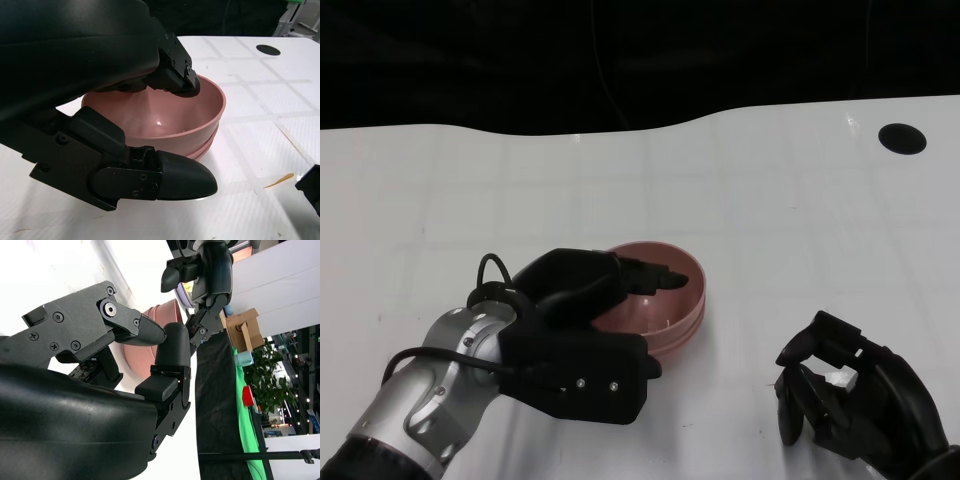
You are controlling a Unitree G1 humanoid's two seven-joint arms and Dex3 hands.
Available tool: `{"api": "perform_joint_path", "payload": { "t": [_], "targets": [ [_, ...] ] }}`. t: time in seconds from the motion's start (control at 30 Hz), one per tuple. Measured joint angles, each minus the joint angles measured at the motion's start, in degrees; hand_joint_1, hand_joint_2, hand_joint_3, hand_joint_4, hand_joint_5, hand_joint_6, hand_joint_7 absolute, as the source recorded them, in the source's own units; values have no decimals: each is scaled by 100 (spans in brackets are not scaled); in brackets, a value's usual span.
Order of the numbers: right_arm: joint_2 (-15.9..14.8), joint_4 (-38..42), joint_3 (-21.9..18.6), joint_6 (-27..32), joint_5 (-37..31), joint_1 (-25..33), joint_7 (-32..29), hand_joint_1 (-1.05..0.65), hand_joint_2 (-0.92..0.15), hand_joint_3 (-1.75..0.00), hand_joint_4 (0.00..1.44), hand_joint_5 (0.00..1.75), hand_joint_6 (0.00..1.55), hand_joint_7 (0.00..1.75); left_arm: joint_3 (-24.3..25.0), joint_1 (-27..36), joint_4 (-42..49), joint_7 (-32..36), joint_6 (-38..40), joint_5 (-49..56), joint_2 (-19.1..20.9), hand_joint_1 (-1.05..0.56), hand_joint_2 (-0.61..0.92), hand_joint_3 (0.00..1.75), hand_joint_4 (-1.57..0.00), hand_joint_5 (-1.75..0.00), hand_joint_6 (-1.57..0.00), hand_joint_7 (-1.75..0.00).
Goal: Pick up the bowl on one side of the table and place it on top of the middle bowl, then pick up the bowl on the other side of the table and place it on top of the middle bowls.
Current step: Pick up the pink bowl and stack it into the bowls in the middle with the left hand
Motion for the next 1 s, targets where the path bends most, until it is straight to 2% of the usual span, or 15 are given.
{"api": "perform_joint_path", "payload": {
  "t": [0.47, 0.7, 1.0],
  "targets": [
    [-21, 54, -26, -16, 18, -14, 46, -17, -72, -83, 88, 175, 75, 149, 35, 197, -225, -1, 57, -27, 22, -105, 92, 53, -20, -2, -41, -1],
    [-54, 177, -39, -95, -5, -61, 61, -18, -72, -82, 88, 175, 75, 151, 346, 561, -610, 209, -324, -301, 68, -105, 92, 57, -26, -4, -44, -2],
    [-62, 270, -83, -121, 18, -86, 130, -18, -72, -79, 89, 175, 74, 153, 641, 818, -1260, 234, -438, -478, 133, -105, 92, 56, -27, -3, -45, -1]
  ]
}}
